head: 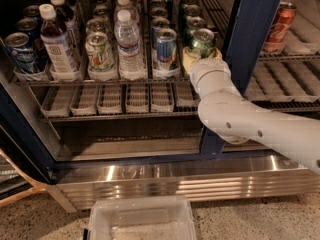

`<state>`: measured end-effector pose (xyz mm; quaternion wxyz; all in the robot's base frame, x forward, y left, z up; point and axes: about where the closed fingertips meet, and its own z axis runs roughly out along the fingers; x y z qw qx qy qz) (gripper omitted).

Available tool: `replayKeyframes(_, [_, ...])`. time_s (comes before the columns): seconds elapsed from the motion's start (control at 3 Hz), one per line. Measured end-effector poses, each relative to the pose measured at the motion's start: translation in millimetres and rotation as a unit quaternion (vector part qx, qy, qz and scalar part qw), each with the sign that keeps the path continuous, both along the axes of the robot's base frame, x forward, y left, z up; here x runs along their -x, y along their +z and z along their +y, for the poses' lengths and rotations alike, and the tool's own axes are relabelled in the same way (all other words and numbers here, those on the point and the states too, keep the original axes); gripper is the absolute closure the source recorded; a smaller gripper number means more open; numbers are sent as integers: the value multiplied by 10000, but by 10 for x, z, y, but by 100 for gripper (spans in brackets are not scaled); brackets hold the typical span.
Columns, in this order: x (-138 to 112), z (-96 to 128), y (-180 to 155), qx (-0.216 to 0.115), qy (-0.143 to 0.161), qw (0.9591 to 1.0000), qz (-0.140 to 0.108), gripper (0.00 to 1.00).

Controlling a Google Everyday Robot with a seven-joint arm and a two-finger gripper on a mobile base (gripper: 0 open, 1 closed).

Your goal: Pick green can from top shelf of fridge

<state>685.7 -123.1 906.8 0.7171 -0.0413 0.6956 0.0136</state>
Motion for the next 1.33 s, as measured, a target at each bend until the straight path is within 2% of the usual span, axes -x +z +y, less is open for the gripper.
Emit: replayKeyframes(1.33, [68,10,131,102,-56,9998,-137,100])
